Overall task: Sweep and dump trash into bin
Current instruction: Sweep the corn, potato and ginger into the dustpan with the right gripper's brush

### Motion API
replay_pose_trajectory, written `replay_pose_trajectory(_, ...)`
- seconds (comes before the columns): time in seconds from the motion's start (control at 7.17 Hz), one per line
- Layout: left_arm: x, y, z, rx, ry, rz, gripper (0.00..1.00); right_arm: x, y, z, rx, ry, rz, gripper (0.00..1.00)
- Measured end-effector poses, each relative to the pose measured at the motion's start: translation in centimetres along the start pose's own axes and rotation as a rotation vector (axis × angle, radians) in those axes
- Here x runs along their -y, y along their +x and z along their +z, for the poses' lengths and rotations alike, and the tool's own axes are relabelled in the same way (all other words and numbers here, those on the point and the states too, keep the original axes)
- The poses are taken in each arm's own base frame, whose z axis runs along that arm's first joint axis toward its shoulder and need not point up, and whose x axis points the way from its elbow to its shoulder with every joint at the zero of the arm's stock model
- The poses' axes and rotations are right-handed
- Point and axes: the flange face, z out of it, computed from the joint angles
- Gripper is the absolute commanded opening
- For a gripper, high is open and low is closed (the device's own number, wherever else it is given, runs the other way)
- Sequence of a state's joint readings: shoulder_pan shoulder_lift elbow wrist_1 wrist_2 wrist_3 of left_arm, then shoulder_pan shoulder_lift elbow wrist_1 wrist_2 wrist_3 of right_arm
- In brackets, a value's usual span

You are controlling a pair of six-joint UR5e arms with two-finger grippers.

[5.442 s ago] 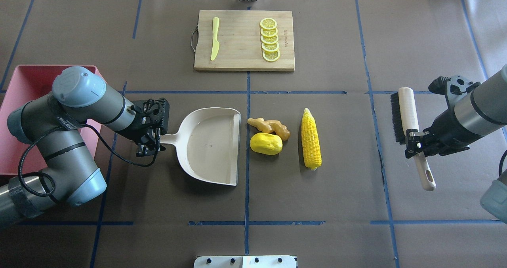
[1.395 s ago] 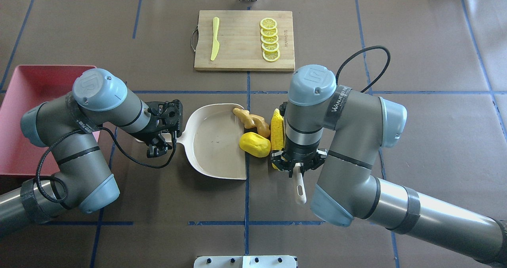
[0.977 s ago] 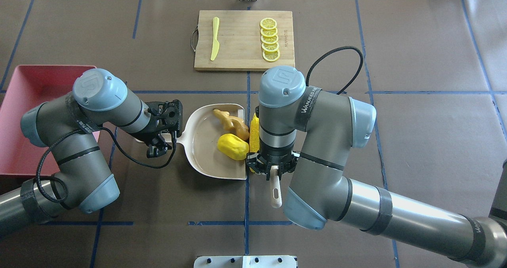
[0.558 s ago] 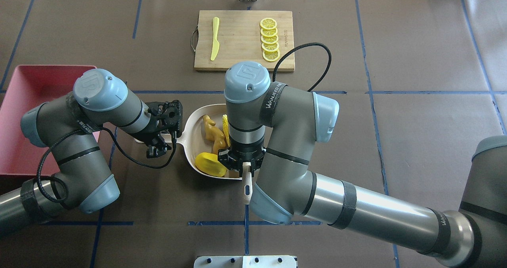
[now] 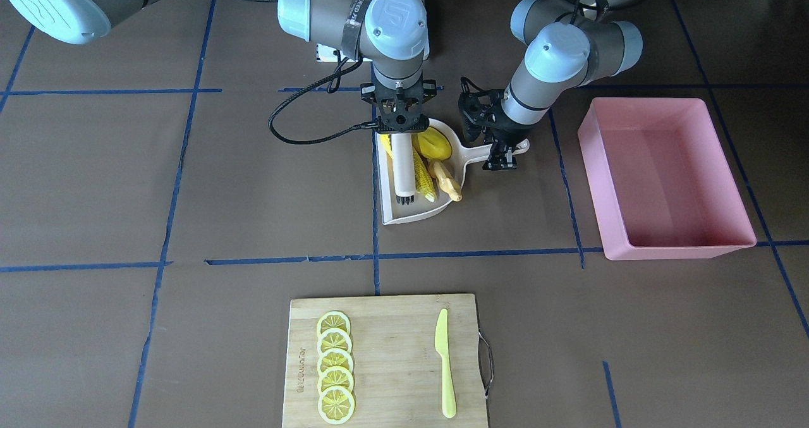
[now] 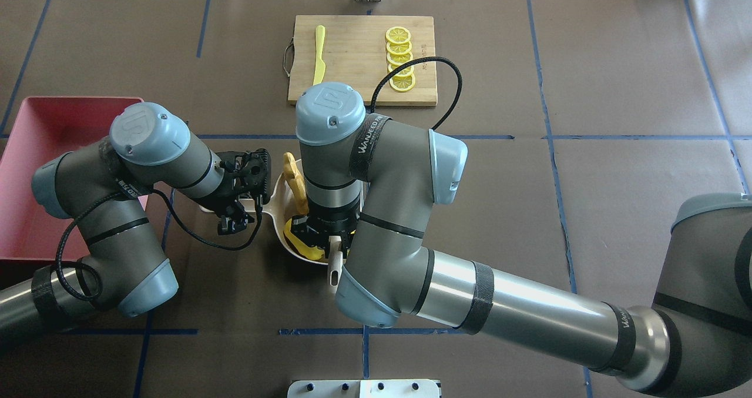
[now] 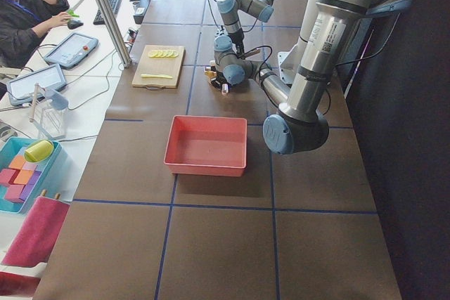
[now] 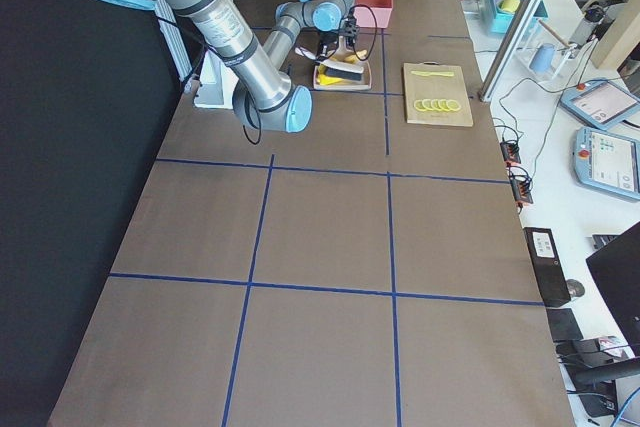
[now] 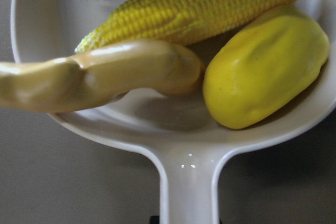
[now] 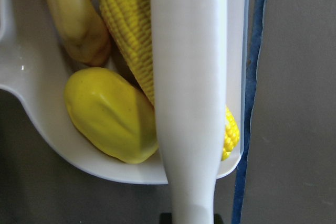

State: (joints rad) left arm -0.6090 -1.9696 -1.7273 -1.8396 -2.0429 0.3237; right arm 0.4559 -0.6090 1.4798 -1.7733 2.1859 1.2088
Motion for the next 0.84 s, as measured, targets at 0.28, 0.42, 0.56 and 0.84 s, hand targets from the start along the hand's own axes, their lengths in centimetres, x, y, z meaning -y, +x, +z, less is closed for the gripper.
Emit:
replay_pose_trajectory(0.28,-0.2,0.0,0.3,-0.011,0.001,0.002,0.0,0.3,0.1,-1.1,0.013,0.01,0.007,0.0)
replay_pose_trajectory(0.42,-0.2,0.0,0.4,-0.013,0.004,0.005,0.0,0.7,0.5,-2.3,0.024,0.019,0.013,0.0)
replay_pose_trajectory(0.56,-0.2,0.0,0.4,-0.014,0.004,0.005,0.0,1.2,0.9,-3.4,0.035,0.027,0.019,0.0)
replay_pose_trajectory(0.84,-0.3,0.1,0.4,-0.019,0.005,0.005,0.0,2.3,1.9,-6.0,0.067,0.033,0.034,0.0)
